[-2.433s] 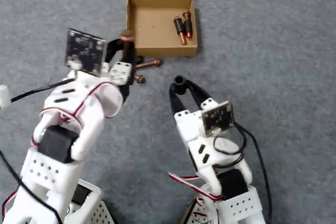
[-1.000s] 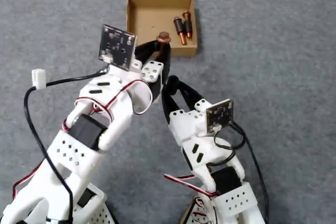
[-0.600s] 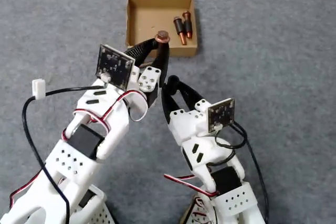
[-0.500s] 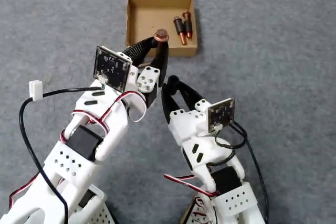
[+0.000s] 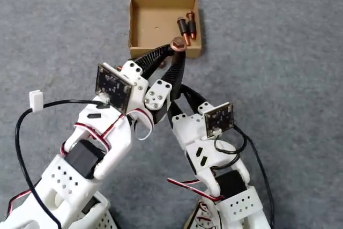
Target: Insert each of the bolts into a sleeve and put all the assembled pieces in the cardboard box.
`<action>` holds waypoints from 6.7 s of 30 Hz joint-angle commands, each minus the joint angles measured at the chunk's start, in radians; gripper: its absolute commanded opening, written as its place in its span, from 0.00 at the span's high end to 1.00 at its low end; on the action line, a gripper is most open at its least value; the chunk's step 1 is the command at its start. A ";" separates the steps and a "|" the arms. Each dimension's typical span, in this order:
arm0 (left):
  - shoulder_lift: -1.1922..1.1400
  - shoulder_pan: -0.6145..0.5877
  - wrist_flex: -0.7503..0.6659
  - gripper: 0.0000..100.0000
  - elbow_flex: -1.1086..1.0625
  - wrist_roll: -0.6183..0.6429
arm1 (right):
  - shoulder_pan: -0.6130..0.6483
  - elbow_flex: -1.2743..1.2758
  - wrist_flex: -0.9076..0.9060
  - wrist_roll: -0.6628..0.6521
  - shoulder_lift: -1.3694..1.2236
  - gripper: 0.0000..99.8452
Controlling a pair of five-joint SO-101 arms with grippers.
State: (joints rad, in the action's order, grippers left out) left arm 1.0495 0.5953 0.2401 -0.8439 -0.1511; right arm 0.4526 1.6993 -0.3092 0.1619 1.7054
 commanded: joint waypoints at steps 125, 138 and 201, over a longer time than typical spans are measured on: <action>-0.257 -0.029 0.612 0.74 0.298 0.091 | 0.030 0.001 -0.018 0.038 0.007 1.00; -0.259 -0.115 0.614 0.74 0.296 0.081 | 0.031 0.001 -0.018 0.012 0.007 1.00; 0.432 -0.675 0.551 0.98 -0.591 0.265 | -0.282 -1.515 0.321 -0.057 -2.000 0.99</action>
State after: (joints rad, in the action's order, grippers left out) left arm 1.4684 -0.0829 0.8124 -1.4362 0.0974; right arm 0.2071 0.3245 -0.0161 0.1204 -0.2616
